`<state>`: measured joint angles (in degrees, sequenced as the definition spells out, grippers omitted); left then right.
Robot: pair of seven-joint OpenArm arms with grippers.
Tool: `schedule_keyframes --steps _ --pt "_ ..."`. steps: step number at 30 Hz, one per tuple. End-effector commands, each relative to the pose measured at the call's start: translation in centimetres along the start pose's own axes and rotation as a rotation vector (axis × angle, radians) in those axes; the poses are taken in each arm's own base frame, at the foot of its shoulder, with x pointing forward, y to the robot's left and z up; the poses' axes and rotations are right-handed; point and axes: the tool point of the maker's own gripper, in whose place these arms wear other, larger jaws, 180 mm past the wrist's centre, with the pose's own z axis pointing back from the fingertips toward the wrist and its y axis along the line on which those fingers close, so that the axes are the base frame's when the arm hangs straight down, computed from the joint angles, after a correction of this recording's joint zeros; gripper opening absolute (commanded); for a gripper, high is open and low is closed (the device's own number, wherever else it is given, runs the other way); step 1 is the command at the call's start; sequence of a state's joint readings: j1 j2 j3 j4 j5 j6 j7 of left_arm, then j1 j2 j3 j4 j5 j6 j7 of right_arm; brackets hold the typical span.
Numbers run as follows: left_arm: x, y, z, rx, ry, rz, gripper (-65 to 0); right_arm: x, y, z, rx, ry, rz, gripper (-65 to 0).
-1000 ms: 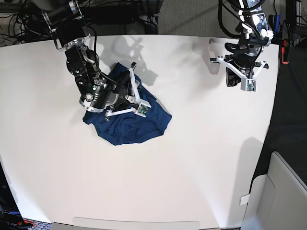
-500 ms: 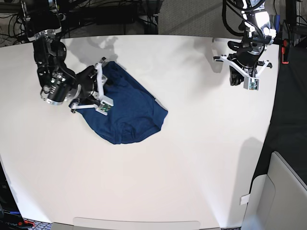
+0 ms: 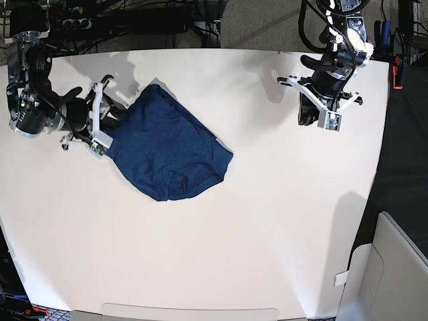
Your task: Fold the T-shirt properly
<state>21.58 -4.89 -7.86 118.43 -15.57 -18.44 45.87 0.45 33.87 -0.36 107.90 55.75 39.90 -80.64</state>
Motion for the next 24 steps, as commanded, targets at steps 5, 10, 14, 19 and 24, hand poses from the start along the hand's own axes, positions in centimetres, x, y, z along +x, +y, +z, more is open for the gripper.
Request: schedule_keyframes --steps 5,10,14,19,24 --pt "1.2 -0.4 0.1 -0.012 -0.044 -0.008 -61.6 -0.6 2.0 -0.1 0.069 0.062 0.097 -47.3" --pt "1.2 -0.4 0.1 -0.012 -0.044 -0.008 -61.6 -1.1 1.4 -0.2 0.034 0.112 0.142 -47.3" --pt "1.0 -0.2 0.2 -0.006 -0.041 -0.006 -61.6 -1.1 0.5 -1.2 -0.048 0.155 0.177 -47.3" --pt "1.0 -0.1 0.2 -0.003 -0.04 -0.005 -61.6 -2.0 -0.4 -2.2 -0.139 0.259 0.256 -47.3" --pt "0.9 -0.1 0.3 -0.004 -0.038 -0.005 -61.6 -2.7 -1.2 -2.8 -0.221 0.369 0.37 -47.3"
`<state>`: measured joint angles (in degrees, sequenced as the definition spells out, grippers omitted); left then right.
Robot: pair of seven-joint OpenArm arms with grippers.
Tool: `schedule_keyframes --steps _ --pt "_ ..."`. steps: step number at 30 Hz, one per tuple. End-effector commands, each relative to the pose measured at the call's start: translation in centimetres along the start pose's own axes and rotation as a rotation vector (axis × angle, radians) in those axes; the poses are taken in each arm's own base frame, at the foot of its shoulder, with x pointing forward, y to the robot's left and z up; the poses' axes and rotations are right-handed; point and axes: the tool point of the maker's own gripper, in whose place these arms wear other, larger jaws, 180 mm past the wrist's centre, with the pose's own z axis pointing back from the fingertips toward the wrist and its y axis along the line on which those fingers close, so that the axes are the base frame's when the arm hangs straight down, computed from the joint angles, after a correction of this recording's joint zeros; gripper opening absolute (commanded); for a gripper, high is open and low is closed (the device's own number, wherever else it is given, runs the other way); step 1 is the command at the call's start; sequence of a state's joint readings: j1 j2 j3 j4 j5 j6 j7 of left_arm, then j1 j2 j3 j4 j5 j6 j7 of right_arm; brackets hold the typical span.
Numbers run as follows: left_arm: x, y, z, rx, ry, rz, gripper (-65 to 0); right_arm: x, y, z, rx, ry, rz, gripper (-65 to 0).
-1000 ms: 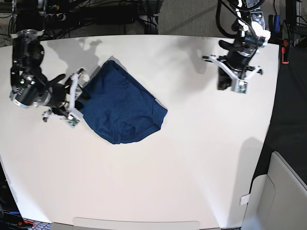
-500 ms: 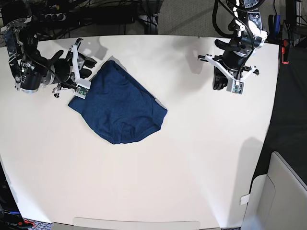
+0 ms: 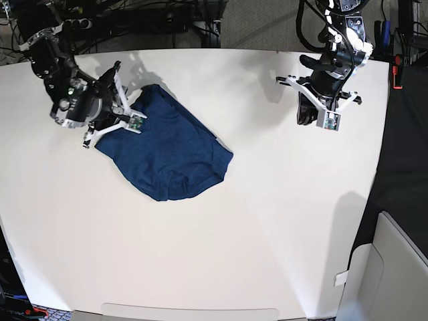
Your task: Fold the T-shirt properly
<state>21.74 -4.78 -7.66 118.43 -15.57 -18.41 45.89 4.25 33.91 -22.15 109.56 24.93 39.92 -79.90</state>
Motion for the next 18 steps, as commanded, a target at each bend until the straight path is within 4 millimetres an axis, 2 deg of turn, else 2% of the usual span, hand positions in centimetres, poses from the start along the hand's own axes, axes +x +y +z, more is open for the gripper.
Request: schedule_keyframes --steps 1,7,11,14,18 --pt "1.0 0.1 0.3 0.0 -0.041 -0.007 -61.6 -0.3 -1.5 0.7 -0.057 0.022 0.021 -47.3" --pt "1.0 0.1 0.3 0.0 -0.04 -0.007 -61.6 -1.1 -2.7 -0.8 -0.098 0.094 -0.001 -47.3" --pt "1.0 0.1 0.3 0.0 -0.04 -0.007 -61.6 0.0 -2.8 -1.5 -0.123 0.101 -0.006 -47.3" --pt "1.0 0.1 0.3 0.0 -0.04 -0.007 -61.6 2.2 -2.1 -1.9 -0.123 0.08 0.051 -47.3" --pt "1.0 0.1 0.3 0.001 -0.039 -0.008 -61.6 3.5 -1.1 -2.9 -0.134 0.102 0.099 -47.3"
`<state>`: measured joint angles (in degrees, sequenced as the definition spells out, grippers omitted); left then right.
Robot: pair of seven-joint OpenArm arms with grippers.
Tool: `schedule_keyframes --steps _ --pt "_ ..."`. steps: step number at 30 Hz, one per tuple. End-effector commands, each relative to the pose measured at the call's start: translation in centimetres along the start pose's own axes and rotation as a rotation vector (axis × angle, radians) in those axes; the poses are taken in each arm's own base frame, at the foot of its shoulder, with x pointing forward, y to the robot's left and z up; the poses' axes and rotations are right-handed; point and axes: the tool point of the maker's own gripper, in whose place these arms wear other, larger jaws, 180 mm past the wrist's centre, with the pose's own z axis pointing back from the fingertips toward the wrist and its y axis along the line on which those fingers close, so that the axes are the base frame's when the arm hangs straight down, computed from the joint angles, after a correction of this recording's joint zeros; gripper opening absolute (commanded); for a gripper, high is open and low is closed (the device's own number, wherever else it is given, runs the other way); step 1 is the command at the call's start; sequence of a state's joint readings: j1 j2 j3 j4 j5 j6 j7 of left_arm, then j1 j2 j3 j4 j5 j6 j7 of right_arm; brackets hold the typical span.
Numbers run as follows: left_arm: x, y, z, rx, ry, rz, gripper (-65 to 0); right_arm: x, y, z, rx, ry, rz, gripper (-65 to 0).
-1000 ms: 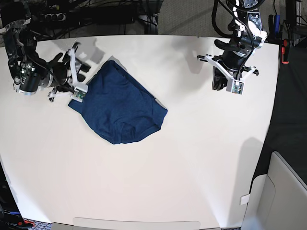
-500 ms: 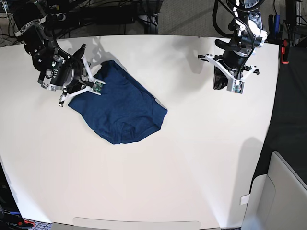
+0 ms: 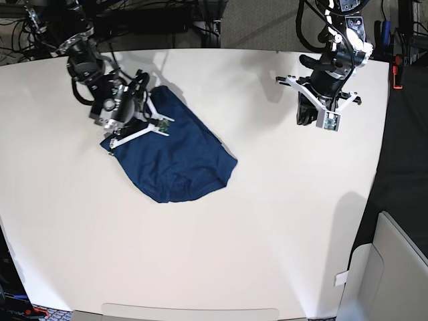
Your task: Fold the T-shirt properly
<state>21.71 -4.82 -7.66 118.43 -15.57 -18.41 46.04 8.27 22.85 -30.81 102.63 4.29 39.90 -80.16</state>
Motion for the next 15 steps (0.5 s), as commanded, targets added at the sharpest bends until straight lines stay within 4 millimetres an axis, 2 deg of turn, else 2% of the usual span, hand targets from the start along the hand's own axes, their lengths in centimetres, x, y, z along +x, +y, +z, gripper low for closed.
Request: schedule_keyframes --steps 1,5,7,15 --pt "1.0 0.1 0.3 0.001 -0.041 -0.009 -61.6 0.6 -0.2 -0.1 -0.001 -0.015 0.004 -47.3" --pt "0.8 0.9 0.5 0.023 -0.036 -0.003 -61.6 2.7 0.4 -0.9 0.028 -0.031 -0.003 -47.3" --pt "0.6 1.5 0.7 0.039 -0.035 0.002 -61.6 3.7 0.0 -0.9 0.027 -0.048 -0.009 -47.3" --pt "0.6 1.7 0.8 0.045 -0.037 0.003 -61.6 8.7 -0.2 -0.8 0.061 -0.141 -0.043 -47.3"
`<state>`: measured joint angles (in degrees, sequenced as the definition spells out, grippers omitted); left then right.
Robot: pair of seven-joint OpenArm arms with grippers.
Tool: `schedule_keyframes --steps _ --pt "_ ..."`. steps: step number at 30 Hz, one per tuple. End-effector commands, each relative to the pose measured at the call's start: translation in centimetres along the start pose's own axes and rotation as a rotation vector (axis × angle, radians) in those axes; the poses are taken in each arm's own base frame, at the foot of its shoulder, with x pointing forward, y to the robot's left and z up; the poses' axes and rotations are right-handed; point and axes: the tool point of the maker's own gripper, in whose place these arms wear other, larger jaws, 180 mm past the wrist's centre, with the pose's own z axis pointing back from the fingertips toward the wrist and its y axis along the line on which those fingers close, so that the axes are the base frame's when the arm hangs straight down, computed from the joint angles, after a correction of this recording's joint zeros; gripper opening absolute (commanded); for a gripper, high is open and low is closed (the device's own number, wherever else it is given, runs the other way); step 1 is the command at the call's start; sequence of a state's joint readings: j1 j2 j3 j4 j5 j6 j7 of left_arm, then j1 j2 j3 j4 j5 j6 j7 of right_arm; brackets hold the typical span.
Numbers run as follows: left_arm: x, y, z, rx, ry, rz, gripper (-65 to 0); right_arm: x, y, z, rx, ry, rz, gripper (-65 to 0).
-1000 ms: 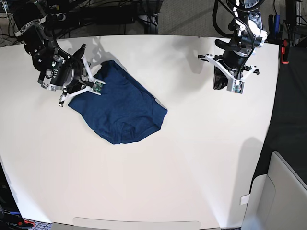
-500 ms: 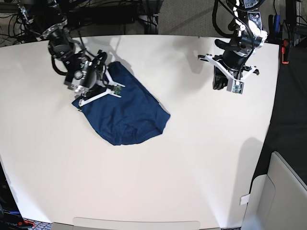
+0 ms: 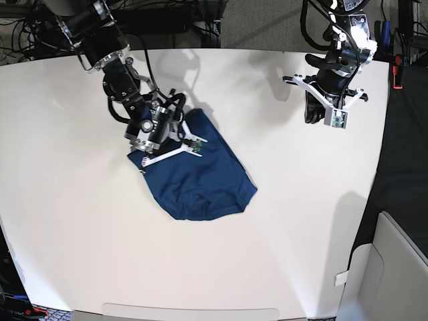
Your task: Fold the T-shirt properly
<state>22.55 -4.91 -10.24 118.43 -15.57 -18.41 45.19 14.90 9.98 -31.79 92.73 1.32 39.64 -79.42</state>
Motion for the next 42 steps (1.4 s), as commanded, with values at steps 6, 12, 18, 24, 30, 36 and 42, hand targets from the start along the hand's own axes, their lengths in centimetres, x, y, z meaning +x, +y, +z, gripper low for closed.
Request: schedule_keyframes --steps 6,12,18,24,30,36,42 --pt "1.0 1.2 0.5 0.033 -0.04 0.001 -61.6 4.9 1.9 0.4 0.069 -0.116 -0.004 -47.3" --pt "1.0 1.3 0.5 0.034 -0.038 0.002 -61.6 7.6 1.8 0.7 0.081 -0.186 -0.012 -47.3" --pt "0.9 1.3 0.5 0.034 -0.037 0.002 -61.6 8.1 1.8 1.0 0.08 -0.205 -0.017 -47.3" --pt "0.9 2.4 0.8 0.066 -0.04 0.011 -61.6 8.1 1.9 3.0 0.035 -0.261 -0.009 -47.3" --pt "0.9 2.4 0.8 0.066 -0.037 0.011 -61.6 5.8 1.5 6.7 -0.059 -0.341 -0.057 -47.3" --pt "1.0 2.2 0.8 0.06 -0.04 0.01 -61.6 5.9 1.3 7.1 -0.041 -0.382 -0.187 -47.3" --pt "1.0 2.1 0.8 0.058 -0.041 0.011 -61.6 11.6 2.6 6.3 0.074 -0.48 -0.242 -47.3"
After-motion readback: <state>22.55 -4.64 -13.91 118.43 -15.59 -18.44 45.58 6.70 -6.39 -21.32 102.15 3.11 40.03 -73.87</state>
